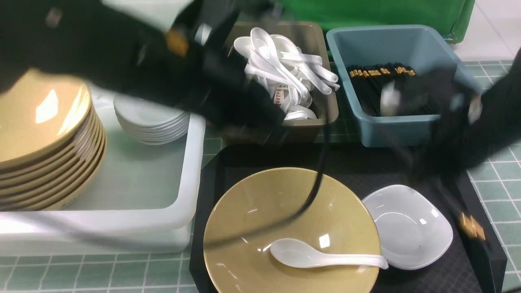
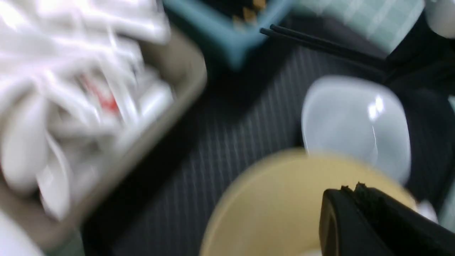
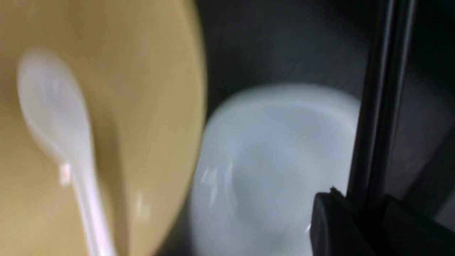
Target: On blue table put chopsticks spoon bowls plates into blue grey white boxes.
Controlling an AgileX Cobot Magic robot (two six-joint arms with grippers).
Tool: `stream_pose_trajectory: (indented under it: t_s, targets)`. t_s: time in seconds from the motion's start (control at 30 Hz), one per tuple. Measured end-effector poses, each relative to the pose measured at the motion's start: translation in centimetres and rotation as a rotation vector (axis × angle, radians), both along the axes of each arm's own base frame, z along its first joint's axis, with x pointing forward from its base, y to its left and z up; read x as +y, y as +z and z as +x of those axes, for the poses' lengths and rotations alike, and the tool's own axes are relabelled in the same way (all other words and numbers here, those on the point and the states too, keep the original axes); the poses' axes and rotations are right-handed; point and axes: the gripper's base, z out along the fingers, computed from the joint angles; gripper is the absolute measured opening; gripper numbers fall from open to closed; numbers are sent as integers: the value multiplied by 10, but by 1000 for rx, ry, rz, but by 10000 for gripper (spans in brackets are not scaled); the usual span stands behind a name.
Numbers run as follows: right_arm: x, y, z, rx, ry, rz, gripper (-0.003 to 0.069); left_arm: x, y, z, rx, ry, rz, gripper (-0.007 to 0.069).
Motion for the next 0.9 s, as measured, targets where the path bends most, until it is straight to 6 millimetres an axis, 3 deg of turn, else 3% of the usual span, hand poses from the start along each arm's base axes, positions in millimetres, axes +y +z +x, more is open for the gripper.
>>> stream_pose_trajectory:
  t_s: [0.07, 0.13, 0.2, 0.27, 0.33, 0.37, 0.4, 0.53, 0.63, 0.67, 0.73, 0.77, 0.83, 0.9]
  targets:
    - [-2, 16, 16, -82, -35, 32, 158, -7, 5, 11, -23, 6, -17, -12]
    - [-8, 31, 50, -203, -131, 98, 158, -23, 10, 35, -81, 8, -30, -12]
    - [-12, 34, 67, -250, -183, 130, 158, -28, 10, 44, -108, 8, -32, -12]
    - [-20, 37, 98, -317, -271, 189, 158, -38, 10, 61, -160, 13, -28, -12]
    - [-25, 32, 121, -336, -327, 217, 158, -43, 5, 70, -173, 14, -20, -12]
    - [-30, 17, 146, -327, -375, 228, 158, -45, 1, 73, -174, 15, -13, -12]
    - [-30, 18, 149, -334, -379, 232, 158, -45, 1, 74, -173, 14, -12, -12]
    - [-39, -21, 194, -281, -420, 205, 180, -46, -2, 75, -174, 13, 0, -12]
    - [-40, -26, 201, -248, -407, 177, 244, -43, 2, 72, -173, 8, 13, -12]
    - [-40, -30, 203, -193, -376, 131, 336, -38, 6, 66, -151, 10, 25, -12]
    - [-40, -27, 200, -155, -349, 103, 400, -32, 12, 61, -134, 9, 34, -12]
    - [-37, -19, 194, -113, -284, 62, 479, -22, 17, 54, -106, 9, 52, -12]
    - [-29, -7, 181, -47, -182, 15, 555, -4, 24, 40, -78, 25, 63, -12]
    - [-19, 0, 169, 7, -100, -8, 587, 7, 25, 30, -61, 31, 74, -12]
